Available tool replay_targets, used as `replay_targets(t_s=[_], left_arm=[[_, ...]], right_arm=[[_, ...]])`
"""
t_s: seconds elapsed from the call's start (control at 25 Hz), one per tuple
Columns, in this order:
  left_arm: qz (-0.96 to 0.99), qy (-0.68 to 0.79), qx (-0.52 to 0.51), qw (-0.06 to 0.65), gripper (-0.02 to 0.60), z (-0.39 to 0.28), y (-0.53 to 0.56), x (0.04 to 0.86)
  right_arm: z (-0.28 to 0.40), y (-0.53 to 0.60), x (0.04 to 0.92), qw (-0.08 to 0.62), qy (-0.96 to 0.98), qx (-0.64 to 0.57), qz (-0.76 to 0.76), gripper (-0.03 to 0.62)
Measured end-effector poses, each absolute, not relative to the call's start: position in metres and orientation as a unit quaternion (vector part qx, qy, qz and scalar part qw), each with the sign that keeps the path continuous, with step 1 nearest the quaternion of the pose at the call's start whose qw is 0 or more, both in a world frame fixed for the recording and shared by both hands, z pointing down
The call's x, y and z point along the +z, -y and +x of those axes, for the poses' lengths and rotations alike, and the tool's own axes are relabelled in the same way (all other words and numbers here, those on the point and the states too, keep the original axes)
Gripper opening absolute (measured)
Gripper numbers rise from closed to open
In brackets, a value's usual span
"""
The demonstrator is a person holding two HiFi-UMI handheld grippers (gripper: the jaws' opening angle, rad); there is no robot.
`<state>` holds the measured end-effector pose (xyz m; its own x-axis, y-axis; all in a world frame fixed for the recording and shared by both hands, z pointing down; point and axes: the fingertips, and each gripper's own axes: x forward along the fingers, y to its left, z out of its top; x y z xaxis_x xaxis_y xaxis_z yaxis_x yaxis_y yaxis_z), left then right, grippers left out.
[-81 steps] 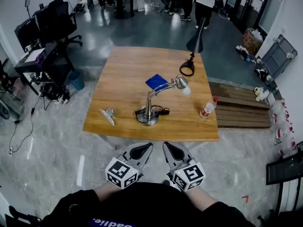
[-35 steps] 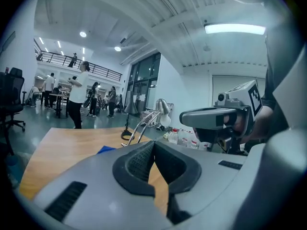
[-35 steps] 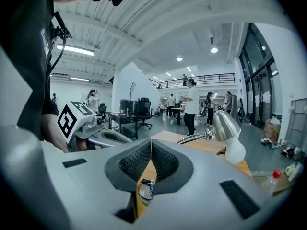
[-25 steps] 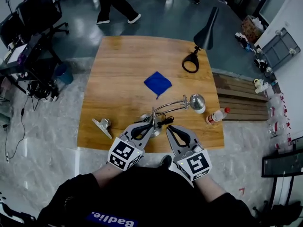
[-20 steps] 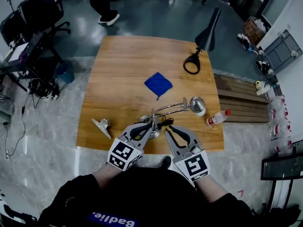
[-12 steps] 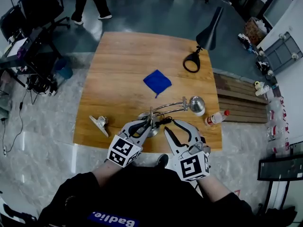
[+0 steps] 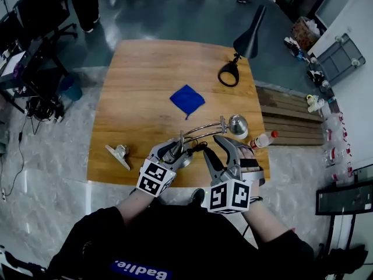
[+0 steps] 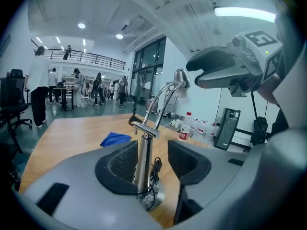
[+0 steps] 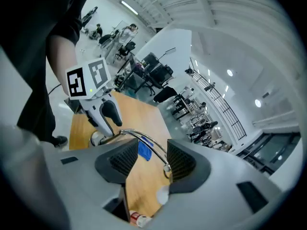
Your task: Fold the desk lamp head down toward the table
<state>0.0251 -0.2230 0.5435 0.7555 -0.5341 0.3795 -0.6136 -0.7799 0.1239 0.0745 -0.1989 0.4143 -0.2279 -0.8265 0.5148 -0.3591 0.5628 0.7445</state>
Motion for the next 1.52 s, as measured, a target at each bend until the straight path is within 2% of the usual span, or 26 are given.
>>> replay_targets(t_s=[0.52,0.68,0.96,1.04,1.12,1.2,1.52], left_arm=[[0.931,0.289,0.196,0.110,0.198,0.042,0.239,0.573],[0.931,0.290,0.195,0.105,0.197,0.048,0.243,0.575],[0.929,0.294,0.199,0.101,0.195,0.050,0.249,0.580],[0.928,0.296,0.204,0.100,0.167,0.050,0.250,0.582],[0.925,0.302,0.207,0.100,0.131,0.048,0.251,0.584],[0.925,0.302,0.207,0.099,0.129,0.048,0.252,0.585],[0.924,0.304,0.208,0.101,0.129,0.045,0.250,0.587]], right_arm=[[0.094,0.227,0.434,0.620,0.595,-0.373,0.351,0.176],[0.097,0.234,0.440,0.631,0.568,-0.416,0.326,0.176],[0.101,0.244,0.461,0.635,0.568,-0.408,0.328,0.175],[0.104,0.246,0.457,0.634,0.555,-0.420,0.337,0.173],[0.104,0.247,0.453,0.628,0.552,-0.425,0.347,0.131],[0.103,0.248,0.449,0.622,0.553,-0.426,0.355,0.081],[0.108,0.247,0.456,0.617,0.574,-0.389,0.373,0.080]])
